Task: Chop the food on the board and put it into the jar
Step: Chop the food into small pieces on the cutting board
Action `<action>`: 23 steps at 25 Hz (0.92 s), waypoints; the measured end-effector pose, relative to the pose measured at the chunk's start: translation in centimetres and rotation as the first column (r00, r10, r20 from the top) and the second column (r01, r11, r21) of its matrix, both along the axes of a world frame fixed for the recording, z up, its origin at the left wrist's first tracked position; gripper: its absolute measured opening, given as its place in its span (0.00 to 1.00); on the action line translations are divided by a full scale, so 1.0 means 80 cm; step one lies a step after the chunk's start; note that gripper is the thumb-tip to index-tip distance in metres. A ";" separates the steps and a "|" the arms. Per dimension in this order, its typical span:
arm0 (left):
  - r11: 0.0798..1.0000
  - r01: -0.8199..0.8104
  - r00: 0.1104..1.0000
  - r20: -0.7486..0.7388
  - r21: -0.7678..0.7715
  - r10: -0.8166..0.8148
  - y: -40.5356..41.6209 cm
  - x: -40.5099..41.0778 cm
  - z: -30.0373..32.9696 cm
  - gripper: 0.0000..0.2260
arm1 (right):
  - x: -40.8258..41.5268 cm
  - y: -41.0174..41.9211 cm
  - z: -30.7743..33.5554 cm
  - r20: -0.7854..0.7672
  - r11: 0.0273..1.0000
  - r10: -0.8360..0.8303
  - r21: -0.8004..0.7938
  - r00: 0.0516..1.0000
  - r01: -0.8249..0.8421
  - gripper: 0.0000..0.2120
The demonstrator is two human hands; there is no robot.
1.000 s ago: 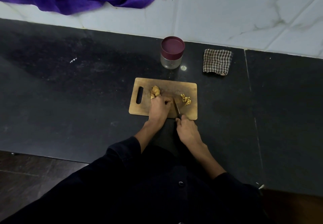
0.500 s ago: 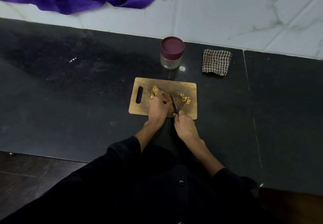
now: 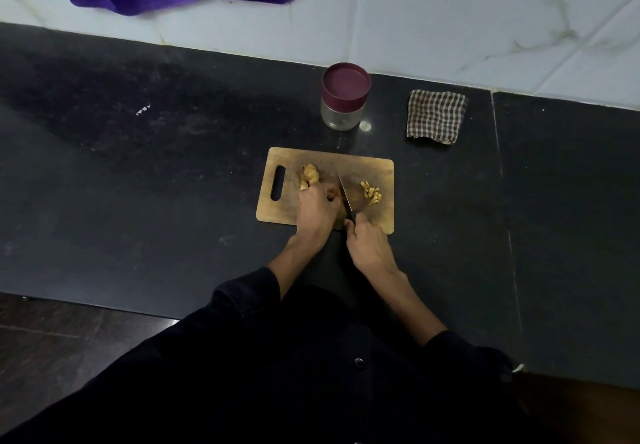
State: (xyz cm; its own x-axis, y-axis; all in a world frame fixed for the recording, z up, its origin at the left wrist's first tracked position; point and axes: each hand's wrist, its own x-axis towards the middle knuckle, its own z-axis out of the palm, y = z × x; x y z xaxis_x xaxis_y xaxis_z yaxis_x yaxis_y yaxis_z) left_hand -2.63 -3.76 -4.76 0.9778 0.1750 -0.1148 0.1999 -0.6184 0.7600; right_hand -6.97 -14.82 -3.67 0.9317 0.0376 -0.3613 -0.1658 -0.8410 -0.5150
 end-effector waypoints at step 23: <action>1.000 0.010 0.998 -0.056 0.013 -0.009 0.001 0.004 -0.005 0.07 | -0.021 -0.004 0.003 -0.137 0.998 -0.022 -0.059 0.990 0.014 0.14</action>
State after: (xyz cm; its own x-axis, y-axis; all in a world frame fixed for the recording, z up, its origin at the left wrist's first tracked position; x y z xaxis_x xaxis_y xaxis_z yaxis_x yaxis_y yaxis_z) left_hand -2.35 -3.70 -5.14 0.9716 0.1675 -0.1671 0.2359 -0.6305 0.7395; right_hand -8.67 -15.15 -3.42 0.8731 -0.0032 -0.4876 -0.2470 -0.8651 -0.4366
